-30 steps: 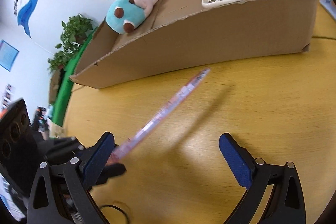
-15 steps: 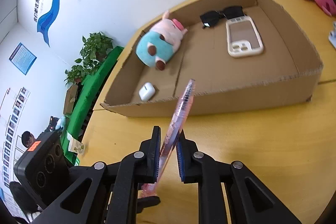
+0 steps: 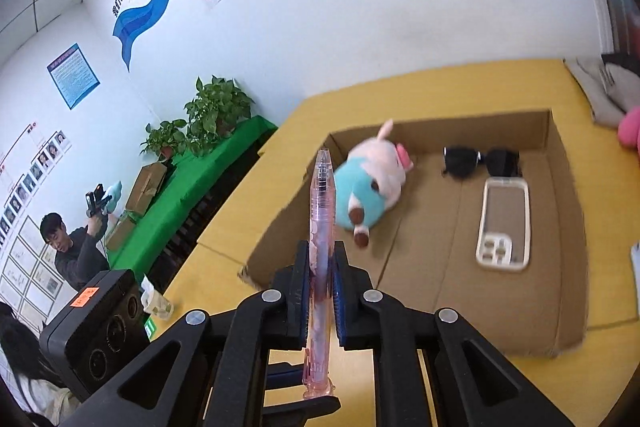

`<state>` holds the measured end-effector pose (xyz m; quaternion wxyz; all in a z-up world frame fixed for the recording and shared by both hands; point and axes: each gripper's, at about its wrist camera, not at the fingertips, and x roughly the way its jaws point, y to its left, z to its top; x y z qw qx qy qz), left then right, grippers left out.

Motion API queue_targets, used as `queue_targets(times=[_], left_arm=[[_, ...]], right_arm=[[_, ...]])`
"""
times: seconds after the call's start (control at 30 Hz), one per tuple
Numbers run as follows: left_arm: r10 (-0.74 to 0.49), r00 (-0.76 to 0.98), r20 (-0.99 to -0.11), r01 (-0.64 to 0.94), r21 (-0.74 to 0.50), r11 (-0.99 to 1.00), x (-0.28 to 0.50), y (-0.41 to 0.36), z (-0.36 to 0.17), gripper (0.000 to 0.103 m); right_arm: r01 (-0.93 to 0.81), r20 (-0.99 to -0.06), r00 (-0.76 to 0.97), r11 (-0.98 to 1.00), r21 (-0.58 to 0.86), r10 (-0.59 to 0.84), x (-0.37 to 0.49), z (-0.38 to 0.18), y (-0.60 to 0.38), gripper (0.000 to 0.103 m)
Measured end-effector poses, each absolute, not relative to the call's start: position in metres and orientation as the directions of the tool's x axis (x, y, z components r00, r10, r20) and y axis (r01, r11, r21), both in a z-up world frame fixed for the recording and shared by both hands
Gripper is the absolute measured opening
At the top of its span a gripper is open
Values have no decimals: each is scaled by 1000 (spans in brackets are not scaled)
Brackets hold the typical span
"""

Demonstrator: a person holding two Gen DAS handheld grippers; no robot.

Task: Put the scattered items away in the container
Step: 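Lift the wand with the left gripper and carry it over the box, then lower the wand into the box and open the left gripper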

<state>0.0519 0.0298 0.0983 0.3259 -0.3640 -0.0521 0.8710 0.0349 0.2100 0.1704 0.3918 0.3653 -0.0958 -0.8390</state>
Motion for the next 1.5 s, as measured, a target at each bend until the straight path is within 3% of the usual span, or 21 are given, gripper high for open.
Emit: queue_targets(times=[0.4, 0.73, 1.03, 1.43, 1.5], left_arm=[[590, -524, -614, -442, -395, -805, -44, 13, 107, 20], [538, -390, -747, -319, -439, -840, -113, 16, 50, 20], [396, -186, -899, -200, -359, -911, -167, 38, -15, 20], [395, -130, -909, -145, -377, -915, -168, 35, -30, 21], [398, -141, -906, -146, -379, -914, -162, 32, -26, 22]], right_arm=[[575, -624, -394, -711, 405, -674, -67, 191, 163, 10], [458, -724, -279, -750, 477, -631, -150, 108, 143, 10], [328, -815, -175, -813, 480, -552, -205, 13, 136, 11], [372, -864, -175, -844, 385, -471, -212, -16, 134, 12], [381, -871, -185, -850, 363, -455, -209, -14, 133, 17]])
